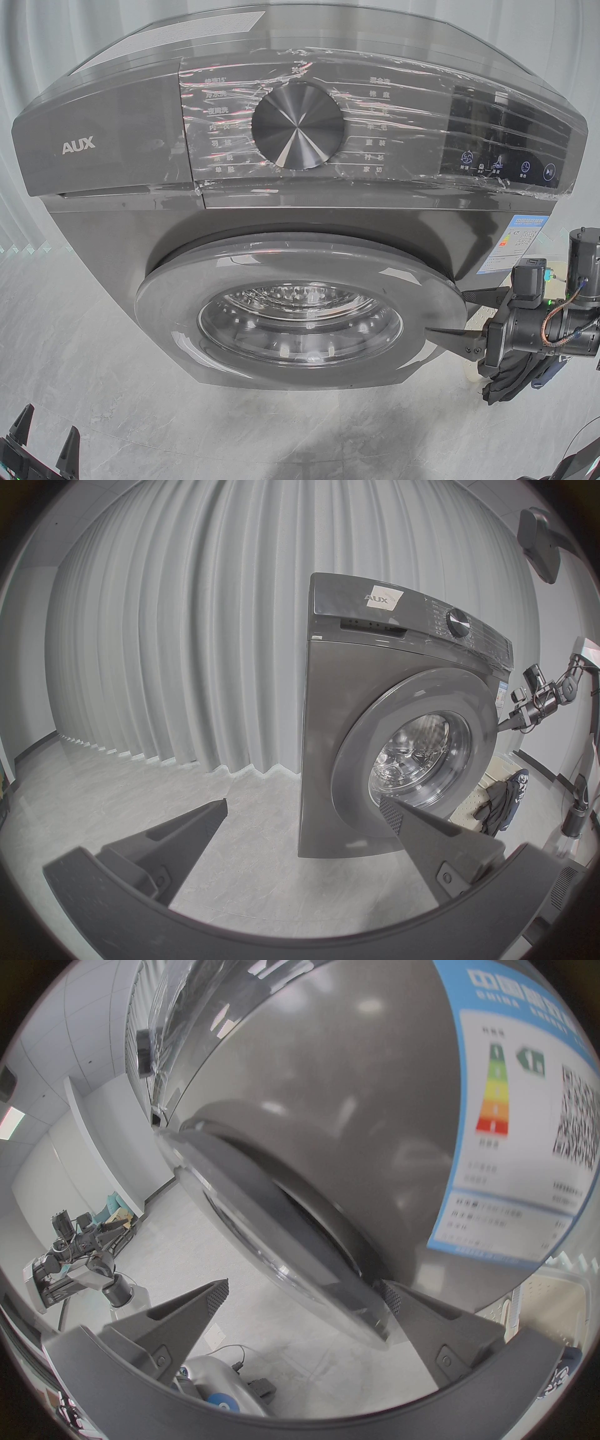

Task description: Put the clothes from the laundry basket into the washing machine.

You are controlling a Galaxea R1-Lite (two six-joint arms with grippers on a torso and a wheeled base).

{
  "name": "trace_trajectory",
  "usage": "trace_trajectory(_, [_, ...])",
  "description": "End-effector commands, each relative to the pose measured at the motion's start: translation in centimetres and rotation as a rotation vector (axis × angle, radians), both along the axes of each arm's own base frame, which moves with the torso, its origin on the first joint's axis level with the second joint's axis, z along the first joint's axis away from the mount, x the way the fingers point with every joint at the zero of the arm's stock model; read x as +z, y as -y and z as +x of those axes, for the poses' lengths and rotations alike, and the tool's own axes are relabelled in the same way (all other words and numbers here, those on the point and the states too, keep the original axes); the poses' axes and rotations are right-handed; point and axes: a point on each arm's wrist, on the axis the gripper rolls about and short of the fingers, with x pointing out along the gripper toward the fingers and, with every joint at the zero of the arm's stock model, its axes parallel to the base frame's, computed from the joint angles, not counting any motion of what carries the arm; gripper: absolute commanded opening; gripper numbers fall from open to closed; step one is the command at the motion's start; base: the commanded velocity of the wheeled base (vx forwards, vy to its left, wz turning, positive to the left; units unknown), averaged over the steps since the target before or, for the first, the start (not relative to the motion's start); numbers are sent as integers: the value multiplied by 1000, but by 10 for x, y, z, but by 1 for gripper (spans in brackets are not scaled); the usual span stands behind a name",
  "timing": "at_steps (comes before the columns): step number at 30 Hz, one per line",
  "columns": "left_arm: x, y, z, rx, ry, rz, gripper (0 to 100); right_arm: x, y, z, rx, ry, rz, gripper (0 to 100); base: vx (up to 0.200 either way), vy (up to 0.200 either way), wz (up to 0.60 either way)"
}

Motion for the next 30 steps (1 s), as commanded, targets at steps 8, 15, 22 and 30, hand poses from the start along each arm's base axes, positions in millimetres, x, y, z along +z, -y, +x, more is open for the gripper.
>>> trace_trajectory(8, [-4,0,0,1,-3,0,100,-14,3,-27,70,-39,-1,100,0,0,0])
trace_trajectory(15, [-4,0,0,1,-3,0,100,-16,11,-37,71,-32,2,100,0,0,0])
trace_trajectory(22, [-4,0,0,1,-3,0,100,-16,8,-32,70,-32,-9,100,-86,0,0])
trace_trajectory(30, [-4,0,0,1,-3,0,100,-24,-2,-22,90,-41,-8,100,-75,0,0])
